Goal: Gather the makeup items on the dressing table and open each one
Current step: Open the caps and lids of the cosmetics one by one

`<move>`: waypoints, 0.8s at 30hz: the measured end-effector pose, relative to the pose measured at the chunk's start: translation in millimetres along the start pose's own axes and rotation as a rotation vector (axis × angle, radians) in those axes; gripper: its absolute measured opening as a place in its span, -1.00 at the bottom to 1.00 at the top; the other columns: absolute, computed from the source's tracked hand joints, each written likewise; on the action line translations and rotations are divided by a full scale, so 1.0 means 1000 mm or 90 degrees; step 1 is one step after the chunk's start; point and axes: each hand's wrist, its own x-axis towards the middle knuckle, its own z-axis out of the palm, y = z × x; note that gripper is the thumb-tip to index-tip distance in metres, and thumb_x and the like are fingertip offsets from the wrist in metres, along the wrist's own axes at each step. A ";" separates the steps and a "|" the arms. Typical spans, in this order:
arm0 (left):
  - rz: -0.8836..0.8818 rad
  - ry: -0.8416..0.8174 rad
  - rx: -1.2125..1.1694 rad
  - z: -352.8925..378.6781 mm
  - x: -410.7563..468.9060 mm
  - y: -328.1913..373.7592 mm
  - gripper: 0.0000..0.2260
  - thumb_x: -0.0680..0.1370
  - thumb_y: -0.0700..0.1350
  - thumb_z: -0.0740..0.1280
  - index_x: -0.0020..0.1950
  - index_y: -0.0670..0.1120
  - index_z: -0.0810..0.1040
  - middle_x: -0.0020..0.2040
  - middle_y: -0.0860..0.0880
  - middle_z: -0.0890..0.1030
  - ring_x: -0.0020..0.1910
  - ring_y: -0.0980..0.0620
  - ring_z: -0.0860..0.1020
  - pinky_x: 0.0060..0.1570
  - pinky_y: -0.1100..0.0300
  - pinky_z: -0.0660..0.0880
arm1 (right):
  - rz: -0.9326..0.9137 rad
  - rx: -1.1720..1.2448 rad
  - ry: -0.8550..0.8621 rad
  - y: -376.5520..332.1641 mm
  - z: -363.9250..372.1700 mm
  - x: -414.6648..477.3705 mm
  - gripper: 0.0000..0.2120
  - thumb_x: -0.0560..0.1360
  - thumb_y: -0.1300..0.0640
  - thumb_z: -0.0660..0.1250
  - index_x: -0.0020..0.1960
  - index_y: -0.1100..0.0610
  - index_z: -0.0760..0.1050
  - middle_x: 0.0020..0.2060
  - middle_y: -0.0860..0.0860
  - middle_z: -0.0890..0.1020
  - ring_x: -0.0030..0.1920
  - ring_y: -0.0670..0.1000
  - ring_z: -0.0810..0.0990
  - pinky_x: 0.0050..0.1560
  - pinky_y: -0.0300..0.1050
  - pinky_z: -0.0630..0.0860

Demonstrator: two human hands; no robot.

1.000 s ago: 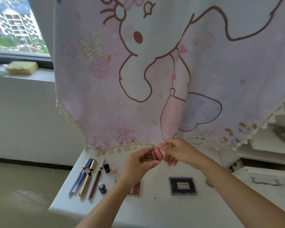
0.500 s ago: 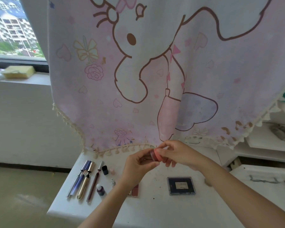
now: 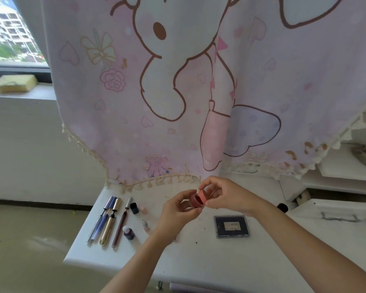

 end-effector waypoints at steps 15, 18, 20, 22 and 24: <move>-0.086 0.151 0.362 0.016 0.018 -0.082 -0.70 0.36 -0.22 0.46 0.04 -0.05 0.49 -0.04 0.05 0.52 0.04 0.06 0.48 -0.11 0.44 0.35 | 0.132 -0.194 0.024 0.108 0.022 0.035 -0.66 0.41 0.16 0.36 0.17 0.07 0.43 0.07 0.04 0.45 -0.03 -0.03 0.48 -0.02 -0.24 0.44; -0.100 0.158 0.510 0.020 0.024 -0.099 -0.66 0.42 -0.13 0.40 0.18 -0.09 0.47 0.09 0.02 0.51 0.19 0.01 0.39 0.10 0.30 0.31 | 0.154 -0.232 -0.005 0.123 0.028 0.044 -0.61 0.40 0.19 0.35 0.21 0.11 0.40 0.16 0.10 0.41 0.11 0.05 0.49 0.04 -0.20 0.42; -0.098 0.153 0.603 0.022 0.028 -0.105 -0.65 0.45 -0.09 0.34 0.23 -0.07 0.44 0.18 0.03 0.51 0.24 0.00 0.35 0.16 0.26 0.28 | 0.154 -0.253 -0.020 0.130 0.031 0.050 -0.59 0.40 0.19 0.35 0.23 0.11 0.39 0.19 0.10 0.39 0.15 0.07 0.48 0.07 -0.17 0.43; -0.090 0.140 0.677 0.026 0.033 -0.111 -0.64 0.46 -0.07 0.30 0.25 -0.06 0.43 0.22 0.03 0.51 0.27 -0.03 0.34 0.18 0.20 0.27 | 0.147 -0.267 -0.026 0.136 0.032 0.057 -0.58 0.40 0.18 0.35 0.24 0.11 0.37 0.20 0.10 0.39 0.16 0.07 0.47 0.10 -0.16 0.43; -0.099 0.119 0.716 0.028 0.039 -0.117 -0.66 0.47 -0.07 0.29 0.24 -0.07 0.45 0.22 0.01 0.52 0.28 -0.07 0.34 0.18 0.15 0.26 | 0.137 -0.286 -0.035 0.139 0.034 0.063 -0.57 0.41 0.18 0.34 0.26 0.11 0.36 0.21 0.09 0.38 0.18 0.07 0.46 0.10 -0.17 0.41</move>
